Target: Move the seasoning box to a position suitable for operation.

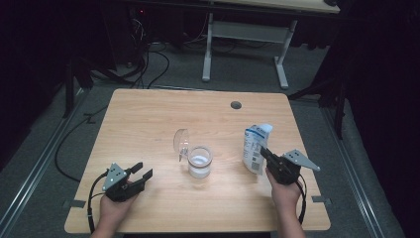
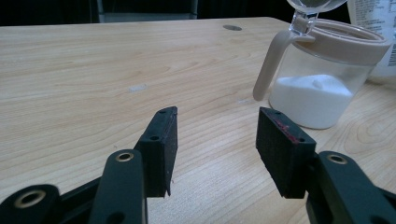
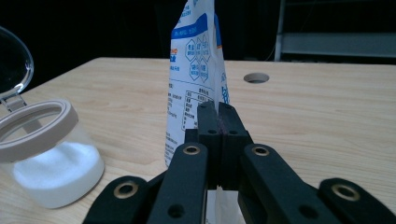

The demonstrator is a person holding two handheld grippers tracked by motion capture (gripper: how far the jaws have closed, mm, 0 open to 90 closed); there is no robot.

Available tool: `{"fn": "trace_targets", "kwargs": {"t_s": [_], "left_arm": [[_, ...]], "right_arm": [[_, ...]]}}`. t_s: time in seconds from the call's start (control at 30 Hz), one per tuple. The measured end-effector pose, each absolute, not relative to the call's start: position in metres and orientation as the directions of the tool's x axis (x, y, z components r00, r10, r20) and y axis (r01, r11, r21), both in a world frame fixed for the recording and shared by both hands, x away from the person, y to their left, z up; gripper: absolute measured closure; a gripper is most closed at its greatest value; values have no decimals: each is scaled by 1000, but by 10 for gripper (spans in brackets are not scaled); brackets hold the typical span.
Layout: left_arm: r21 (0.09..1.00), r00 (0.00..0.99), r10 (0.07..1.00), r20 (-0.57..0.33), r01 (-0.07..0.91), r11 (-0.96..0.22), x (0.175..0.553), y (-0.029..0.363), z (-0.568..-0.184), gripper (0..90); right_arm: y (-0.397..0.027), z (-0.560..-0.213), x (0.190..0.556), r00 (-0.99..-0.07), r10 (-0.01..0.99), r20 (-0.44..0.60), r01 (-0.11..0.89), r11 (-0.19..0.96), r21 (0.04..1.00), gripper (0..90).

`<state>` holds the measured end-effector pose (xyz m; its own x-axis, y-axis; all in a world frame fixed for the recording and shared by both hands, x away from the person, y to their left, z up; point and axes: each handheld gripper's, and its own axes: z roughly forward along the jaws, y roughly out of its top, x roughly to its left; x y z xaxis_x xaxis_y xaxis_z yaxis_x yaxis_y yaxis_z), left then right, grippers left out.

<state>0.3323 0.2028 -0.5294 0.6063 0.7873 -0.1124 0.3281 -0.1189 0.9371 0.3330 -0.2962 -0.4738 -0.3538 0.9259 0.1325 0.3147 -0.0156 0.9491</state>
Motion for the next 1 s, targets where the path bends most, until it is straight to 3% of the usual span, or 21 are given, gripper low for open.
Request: {"fn": "trace_targets", "kwargs": {"t_s": [1.0], "left_arm": [[934, 599, 796, -92, 328, -139, 331, 200, -530, 472]], "right_arm": [[-309, -497, 337, -317, 946, 65, 238, 14, 971, 899]]}}
